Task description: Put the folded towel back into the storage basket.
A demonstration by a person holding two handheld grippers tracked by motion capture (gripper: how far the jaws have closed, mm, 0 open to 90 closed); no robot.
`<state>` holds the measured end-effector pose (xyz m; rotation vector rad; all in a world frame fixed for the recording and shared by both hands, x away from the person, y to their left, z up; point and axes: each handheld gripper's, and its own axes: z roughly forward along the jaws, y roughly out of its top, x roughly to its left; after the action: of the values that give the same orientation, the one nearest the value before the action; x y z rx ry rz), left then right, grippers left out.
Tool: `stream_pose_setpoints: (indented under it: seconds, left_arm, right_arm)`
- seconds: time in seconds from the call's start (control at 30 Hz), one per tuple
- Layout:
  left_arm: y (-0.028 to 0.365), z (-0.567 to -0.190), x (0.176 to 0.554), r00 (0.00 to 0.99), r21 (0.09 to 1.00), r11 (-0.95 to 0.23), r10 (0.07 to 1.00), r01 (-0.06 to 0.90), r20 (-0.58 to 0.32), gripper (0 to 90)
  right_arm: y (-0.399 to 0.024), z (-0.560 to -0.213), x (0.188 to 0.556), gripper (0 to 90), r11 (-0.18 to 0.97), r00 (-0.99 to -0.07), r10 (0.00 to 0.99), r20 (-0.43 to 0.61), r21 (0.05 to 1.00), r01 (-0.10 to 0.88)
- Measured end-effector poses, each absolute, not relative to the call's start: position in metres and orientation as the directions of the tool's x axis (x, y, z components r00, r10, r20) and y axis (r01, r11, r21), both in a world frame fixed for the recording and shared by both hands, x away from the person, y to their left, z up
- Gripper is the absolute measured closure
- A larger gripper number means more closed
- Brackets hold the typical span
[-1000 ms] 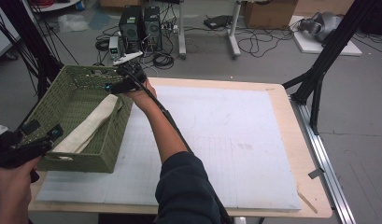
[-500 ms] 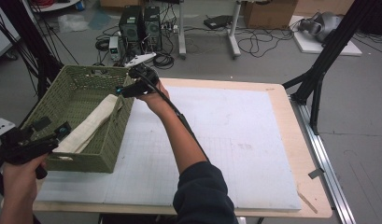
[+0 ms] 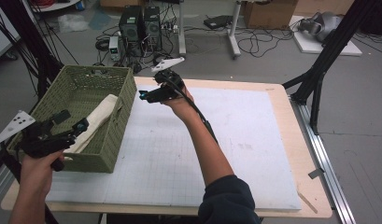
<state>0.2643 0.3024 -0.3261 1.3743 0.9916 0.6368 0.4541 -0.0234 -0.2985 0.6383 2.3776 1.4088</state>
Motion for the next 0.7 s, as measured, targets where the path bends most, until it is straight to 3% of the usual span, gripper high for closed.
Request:
stream_pose_setpoints:
  seconds: [0.7]
  left_arm:
    - [0.242, -0.333, 0.280, 0.621, 0.974, 0.066, 0.760, 0.219, -0.191, 17.2]
  right_arm:
    - [-0.146, -0.305, 0.402, 17.8, 0.359, -0.767, 0.639, -0.051, 0.902, 0.239]
